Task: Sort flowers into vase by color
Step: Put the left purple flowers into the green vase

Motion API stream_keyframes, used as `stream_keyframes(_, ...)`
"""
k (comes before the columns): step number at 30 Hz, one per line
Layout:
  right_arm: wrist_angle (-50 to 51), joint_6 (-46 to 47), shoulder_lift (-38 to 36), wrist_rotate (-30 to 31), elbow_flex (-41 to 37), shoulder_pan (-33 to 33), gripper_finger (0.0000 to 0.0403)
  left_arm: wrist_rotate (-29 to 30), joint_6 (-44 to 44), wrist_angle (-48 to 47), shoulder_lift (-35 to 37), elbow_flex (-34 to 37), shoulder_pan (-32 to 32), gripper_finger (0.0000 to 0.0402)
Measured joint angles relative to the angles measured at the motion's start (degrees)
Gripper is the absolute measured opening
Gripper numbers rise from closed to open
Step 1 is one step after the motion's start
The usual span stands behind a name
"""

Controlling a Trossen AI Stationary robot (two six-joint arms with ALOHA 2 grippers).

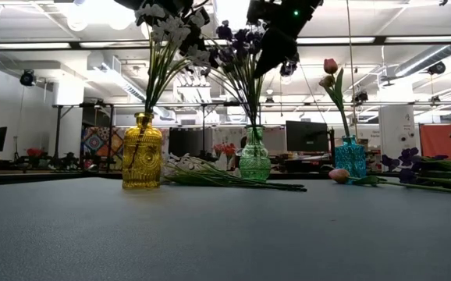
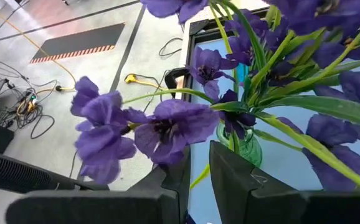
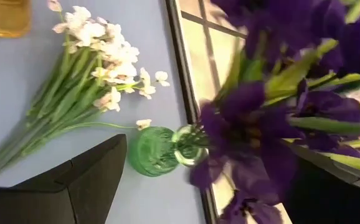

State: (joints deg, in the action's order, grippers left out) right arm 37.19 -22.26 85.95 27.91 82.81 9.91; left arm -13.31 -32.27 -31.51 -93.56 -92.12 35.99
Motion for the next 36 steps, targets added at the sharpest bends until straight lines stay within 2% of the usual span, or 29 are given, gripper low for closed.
stream_keyframes(15, -0.64, -1.34, -0.44, 3.65, 0.00, -2.17, 0.0357, -0.14, -0.21, -0.02, 0.00, 0.33, 0.00, 0.0042)
stream_keyframes(22, -0.59, -1.56, -0.79, 5.33, 0.00, -2.17, 0.0309, -0.14, -0.24, -0.22, -0.04, 1.03, 0.00, 0.0042)
stream_keyframes(26, -0.11, 1.25, -0.79, 5.30, 0.00, -2.17, 0.0291, -0.14, -0.24, -0.22, -0.04, 1.05, 0.00, 0.0042)
stream_keyframes(33, 1.47, 2.16, -0.79, 9.90, 0.02, -2.17, 0.0336, -0.14, -0.66, -0.29, -0.04, 1.07, 0.00, 0.0042)
stream_keyframes(36, 1.53, 2.16, -0.79, 10.07, 0.02, -2.17, 0.0360, -0.14, -0.66, -0.44, -0.04, 1.07, 0.00, 0.0042)
